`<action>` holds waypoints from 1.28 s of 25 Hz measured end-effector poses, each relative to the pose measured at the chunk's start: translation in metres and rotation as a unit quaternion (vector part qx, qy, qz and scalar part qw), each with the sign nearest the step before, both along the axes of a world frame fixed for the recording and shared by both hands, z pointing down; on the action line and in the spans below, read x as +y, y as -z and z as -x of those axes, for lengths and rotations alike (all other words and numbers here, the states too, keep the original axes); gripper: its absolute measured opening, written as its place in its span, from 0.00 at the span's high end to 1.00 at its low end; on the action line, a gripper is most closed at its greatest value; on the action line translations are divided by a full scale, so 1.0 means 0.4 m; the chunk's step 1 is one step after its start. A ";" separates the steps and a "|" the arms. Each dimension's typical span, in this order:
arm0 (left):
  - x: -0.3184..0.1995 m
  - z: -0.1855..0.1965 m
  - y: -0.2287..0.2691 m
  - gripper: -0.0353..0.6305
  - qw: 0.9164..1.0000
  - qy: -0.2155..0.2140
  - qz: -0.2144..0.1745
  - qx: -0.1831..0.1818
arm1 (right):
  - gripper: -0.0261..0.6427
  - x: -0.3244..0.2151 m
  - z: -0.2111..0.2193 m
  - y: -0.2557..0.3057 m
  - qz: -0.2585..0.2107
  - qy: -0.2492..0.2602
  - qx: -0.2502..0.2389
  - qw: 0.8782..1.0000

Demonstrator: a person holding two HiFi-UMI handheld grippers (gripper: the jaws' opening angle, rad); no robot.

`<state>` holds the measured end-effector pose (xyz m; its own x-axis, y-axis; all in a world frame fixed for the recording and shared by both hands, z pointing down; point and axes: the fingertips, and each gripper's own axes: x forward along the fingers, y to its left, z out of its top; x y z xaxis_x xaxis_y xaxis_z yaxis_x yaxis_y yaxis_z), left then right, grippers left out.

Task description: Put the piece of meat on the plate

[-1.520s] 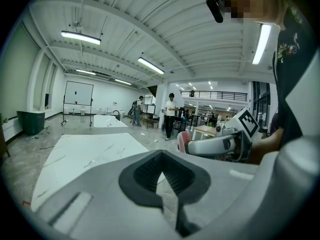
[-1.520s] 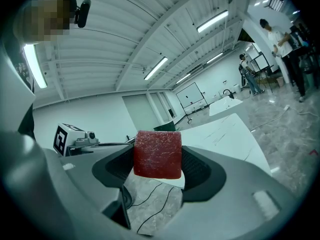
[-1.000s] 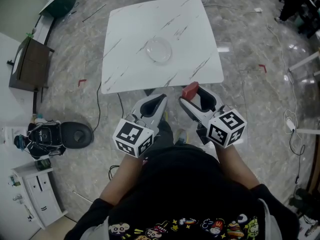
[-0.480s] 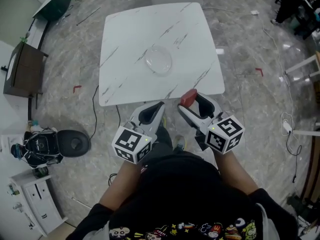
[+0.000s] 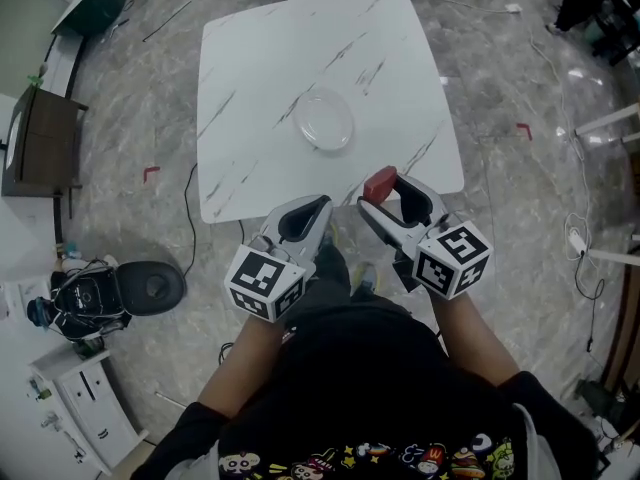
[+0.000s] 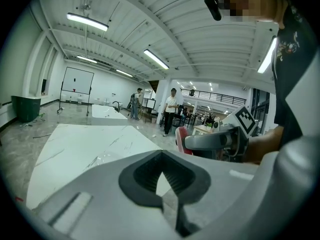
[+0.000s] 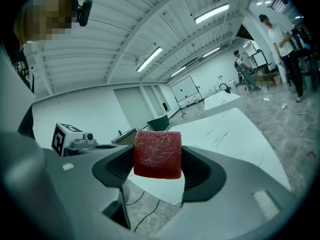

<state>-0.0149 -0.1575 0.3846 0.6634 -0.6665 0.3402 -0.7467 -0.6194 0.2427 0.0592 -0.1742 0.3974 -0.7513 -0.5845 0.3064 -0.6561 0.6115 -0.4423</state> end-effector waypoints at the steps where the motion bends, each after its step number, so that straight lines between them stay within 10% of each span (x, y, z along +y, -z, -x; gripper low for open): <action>1: -0.016 0.008 -0.005 0.95 1.000 0.001 0.005 -0.001 | 0.48 -0.014 0.007 -0.007 0.003 -0.001 0.002 1.000; 32: -0.317 0.192 -0.320 0.95 0.991 -0.009 0.126 0.034 | 0.48 -0.426 0.233 -0.436 0.113 0.023 0.171 0.979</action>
<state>-0.0917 -0.2844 0.5124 0.7012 -0.5544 0.4483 -0.7129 -0.5459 0.4401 -0.0341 -0.3446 0.5717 -0.6067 -0.4402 0.6619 -0.7630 0.5560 -0.3296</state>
